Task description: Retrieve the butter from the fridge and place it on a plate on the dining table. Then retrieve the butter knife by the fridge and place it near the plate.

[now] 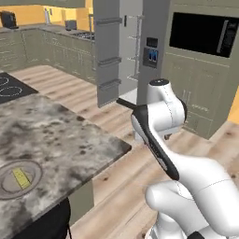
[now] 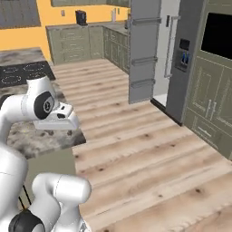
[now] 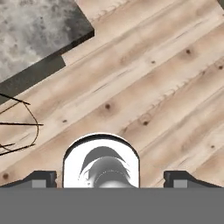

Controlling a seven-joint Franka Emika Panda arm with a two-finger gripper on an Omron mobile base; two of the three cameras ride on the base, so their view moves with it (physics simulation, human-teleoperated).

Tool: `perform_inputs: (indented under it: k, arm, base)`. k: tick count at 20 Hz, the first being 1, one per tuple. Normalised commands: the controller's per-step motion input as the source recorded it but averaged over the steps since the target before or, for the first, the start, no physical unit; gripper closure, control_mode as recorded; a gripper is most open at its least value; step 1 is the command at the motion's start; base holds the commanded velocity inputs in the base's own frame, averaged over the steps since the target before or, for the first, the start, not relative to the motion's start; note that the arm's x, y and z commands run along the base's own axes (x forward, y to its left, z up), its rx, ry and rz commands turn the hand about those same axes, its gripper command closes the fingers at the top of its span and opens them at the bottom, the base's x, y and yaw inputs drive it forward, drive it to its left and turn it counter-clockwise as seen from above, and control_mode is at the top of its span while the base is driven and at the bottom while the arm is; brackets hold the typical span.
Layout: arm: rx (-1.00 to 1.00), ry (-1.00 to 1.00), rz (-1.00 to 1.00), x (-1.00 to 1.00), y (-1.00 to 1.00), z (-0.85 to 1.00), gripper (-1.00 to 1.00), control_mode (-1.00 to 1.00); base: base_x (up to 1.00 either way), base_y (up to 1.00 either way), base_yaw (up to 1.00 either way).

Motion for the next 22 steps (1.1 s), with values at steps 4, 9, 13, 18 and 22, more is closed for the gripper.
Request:
perform_inputs:
  k: [4, 9, 13, 18, 22]
  arm:
    - [0.0, 0.0, 0.0, 0.0, 0.0, 0.0, -1.0, 1.0]
    - [0.0, 0.0, 0.0, 0.0, 0.0, 0.0, -1.0, 1.0]
    - [0.0, 0.0, 0.0, 0.0, 0.0, 0.0, -1.0, 1.0]
    - [0.0, 0.0, 0.0, 0.0, 0.0, 0.0, -1.0, 1.0]
    - [0.0, 0.0, 0.0, 0.0, 0.0, 0.0, -1.0, 1.0]
  base:
    - [0.51, -1.0, -0.49]
    - [0.52, -0.86, -0.18]
    - [0.96, -0.89, 0.4]
    - [0.97, -0.67, 0.57]
    - [0.81, -0.11, 0.51]
